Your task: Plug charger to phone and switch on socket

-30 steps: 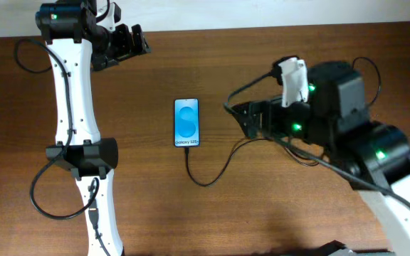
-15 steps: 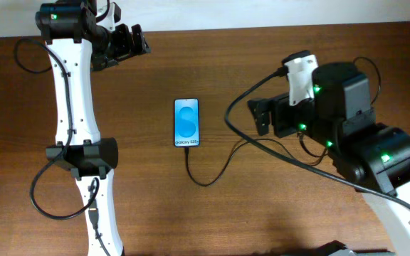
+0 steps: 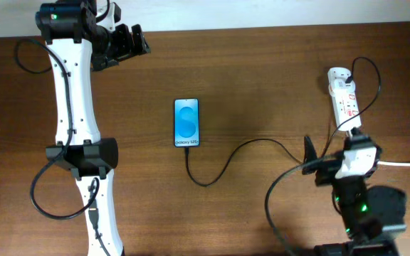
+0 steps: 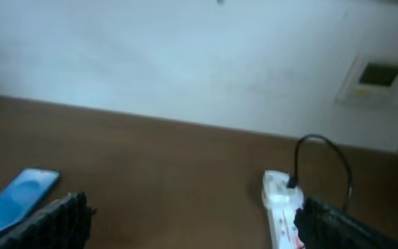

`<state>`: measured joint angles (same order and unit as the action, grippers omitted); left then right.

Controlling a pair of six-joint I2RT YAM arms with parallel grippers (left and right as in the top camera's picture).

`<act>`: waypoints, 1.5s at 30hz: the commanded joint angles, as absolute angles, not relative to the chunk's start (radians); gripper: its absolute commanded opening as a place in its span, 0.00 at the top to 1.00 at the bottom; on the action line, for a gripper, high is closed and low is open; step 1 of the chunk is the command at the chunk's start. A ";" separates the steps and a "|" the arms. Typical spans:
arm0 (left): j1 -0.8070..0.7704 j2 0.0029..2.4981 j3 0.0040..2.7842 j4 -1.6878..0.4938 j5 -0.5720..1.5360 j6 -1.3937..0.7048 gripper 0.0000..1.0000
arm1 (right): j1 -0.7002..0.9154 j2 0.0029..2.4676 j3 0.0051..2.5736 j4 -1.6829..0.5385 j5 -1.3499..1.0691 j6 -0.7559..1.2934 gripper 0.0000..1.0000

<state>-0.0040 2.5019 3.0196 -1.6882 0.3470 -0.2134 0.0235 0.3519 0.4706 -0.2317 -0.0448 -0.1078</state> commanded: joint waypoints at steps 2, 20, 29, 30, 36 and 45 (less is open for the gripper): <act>-0.002 2.504 3.030 -1.688 0.343 -0.216 0.01 | 0.011 0.156 0.254 -0.144 -0.040 -0.124 0.02; -0.002 2.504 3.030 -1.688 0.343 -0.216 0.01 | 0.011 0.003 0.020 -0.107 -0.044 -0.120 0.02; -0.002 2.504 3.030 -1.688 0.343 -0.216 0.01 | 0.011 0.003 0.020 -0.107 -0.044 -0.120 0.02; -0.002 2.504 3.030 -1.688 0.343 -0.216 0.01 | 0.011 0.003 0.020 -0.107 -0.044 -0.120 0.02; -0.002 2.504 3.030 -1.688 0.343 -0.216 0.01 | 0.011 0.003 0.020 -0.107 -0.044 -0.120 0.02; -0.002 2.496 2.991 -1.688 0.343 -0.216 0.01 | 0.011 0.003 0.020 -0.107 -0.044 -0.120 0.02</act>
